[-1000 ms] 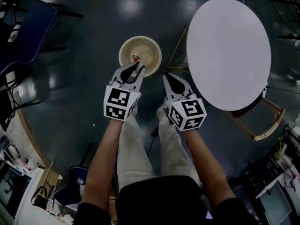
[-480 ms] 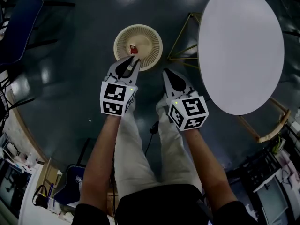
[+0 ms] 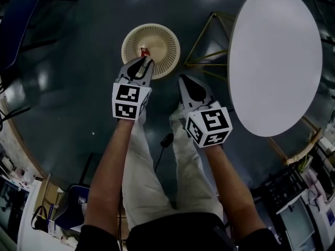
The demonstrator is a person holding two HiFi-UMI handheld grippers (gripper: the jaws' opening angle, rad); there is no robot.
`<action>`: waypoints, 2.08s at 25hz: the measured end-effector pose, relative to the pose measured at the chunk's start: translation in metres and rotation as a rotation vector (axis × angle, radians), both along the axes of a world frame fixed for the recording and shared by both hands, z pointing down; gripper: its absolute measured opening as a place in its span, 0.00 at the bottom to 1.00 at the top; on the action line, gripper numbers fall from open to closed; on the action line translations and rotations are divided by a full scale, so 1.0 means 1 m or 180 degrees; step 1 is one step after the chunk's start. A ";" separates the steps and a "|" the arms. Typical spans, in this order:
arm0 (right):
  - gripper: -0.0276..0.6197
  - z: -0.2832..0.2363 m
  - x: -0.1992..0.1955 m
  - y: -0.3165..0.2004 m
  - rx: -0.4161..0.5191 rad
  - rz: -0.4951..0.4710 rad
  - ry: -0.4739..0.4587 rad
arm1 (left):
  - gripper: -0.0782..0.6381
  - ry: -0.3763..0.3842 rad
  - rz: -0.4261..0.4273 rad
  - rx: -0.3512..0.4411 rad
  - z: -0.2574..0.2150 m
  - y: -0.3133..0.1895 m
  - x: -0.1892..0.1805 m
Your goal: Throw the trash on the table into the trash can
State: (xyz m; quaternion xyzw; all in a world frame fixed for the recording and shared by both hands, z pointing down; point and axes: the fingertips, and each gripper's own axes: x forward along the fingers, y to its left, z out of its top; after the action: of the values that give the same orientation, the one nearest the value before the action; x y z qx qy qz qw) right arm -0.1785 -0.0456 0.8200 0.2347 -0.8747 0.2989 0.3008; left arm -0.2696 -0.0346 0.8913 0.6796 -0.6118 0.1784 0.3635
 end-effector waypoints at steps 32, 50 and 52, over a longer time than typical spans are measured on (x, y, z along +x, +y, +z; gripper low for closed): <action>0.07 0.010 -0.013 0.025 0.0079 -0.0257 0.0130 | 0.33 -0.0008 -0.0116 -0.0280 0.037 0.015 -0.024; 0.07 -0.140 -0.030 0.021 0.0329 -0.0331 -0.0155 | 0.13 -0.0218 -0.0081 -0.0003 -0.127 0.020 -0.026; 0.07 -0.159 -0.027 0.019 0.0355 -0.0324 -0.0178 | 0.13 -0.0246 -0.0056 0.0083 -0.155 0.016 -0.023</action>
State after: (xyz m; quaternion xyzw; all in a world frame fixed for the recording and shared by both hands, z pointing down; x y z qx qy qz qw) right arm -0.2055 -0.0269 0.6612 0.1979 -0.9088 0.2405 0.2776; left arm -0.2925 -0.0181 0.7365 0.6714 -0.6335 0.1934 0.3323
